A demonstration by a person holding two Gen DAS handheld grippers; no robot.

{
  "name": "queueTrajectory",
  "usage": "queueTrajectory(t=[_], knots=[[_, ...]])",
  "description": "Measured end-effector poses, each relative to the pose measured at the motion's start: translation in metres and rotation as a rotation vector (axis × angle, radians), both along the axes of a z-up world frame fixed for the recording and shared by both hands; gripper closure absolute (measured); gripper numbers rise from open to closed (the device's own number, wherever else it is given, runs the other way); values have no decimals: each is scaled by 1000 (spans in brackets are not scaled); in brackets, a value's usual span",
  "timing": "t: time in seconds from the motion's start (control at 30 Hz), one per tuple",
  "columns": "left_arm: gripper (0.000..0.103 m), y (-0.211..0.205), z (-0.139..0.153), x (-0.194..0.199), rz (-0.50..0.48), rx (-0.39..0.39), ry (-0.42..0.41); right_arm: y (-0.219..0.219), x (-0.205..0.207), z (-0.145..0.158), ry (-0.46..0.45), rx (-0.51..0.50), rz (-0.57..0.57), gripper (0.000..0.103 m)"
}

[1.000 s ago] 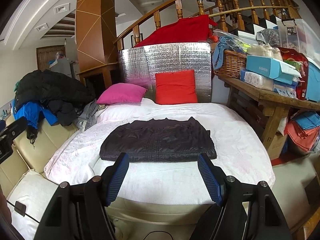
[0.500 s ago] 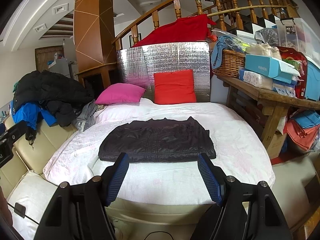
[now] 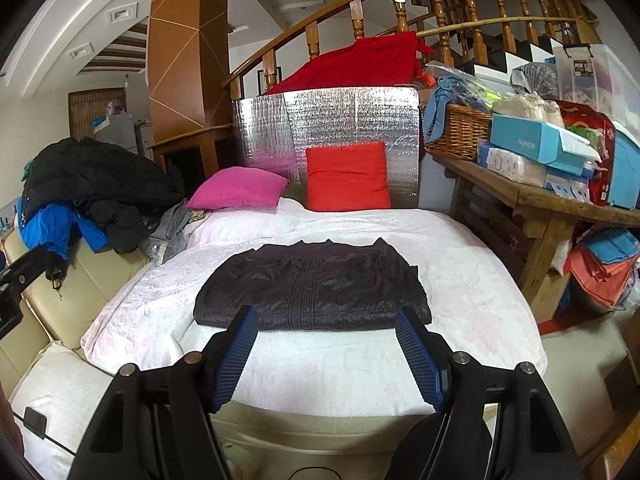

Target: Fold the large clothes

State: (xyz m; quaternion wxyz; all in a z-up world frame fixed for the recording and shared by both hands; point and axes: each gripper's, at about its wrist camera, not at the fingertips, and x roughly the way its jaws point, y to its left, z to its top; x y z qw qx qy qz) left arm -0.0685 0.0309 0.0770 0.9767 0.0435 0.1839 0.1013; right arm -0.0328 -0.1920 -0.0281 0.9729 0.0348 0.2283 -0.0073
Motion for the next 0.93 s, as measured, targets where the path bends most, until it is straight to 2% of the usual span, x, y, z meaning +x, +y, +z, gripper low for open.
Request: queueTrajectory(t=[0.27,0.57,0.7,0.8,0.87,0.93], knots=[[9,6,1,6,5,-15,-7,6,9,4,-2,-12,3,28],[9,13,-5,28,3,-36,30,14,32,5,7,-25,-2,28],[9,13,-8,42,-47,-66,57,14,45,4,17,-29,-6,28],[9,12,-13,58,-123,-92,85,13,58,1,30,-35,-9,28],[7,13,-17,77,-183,-114,121,10,71,-2,46,-36,0,28],[7,26,-22,108,-196,-161,161,-3,89,-5,65,-29,-8,28]])
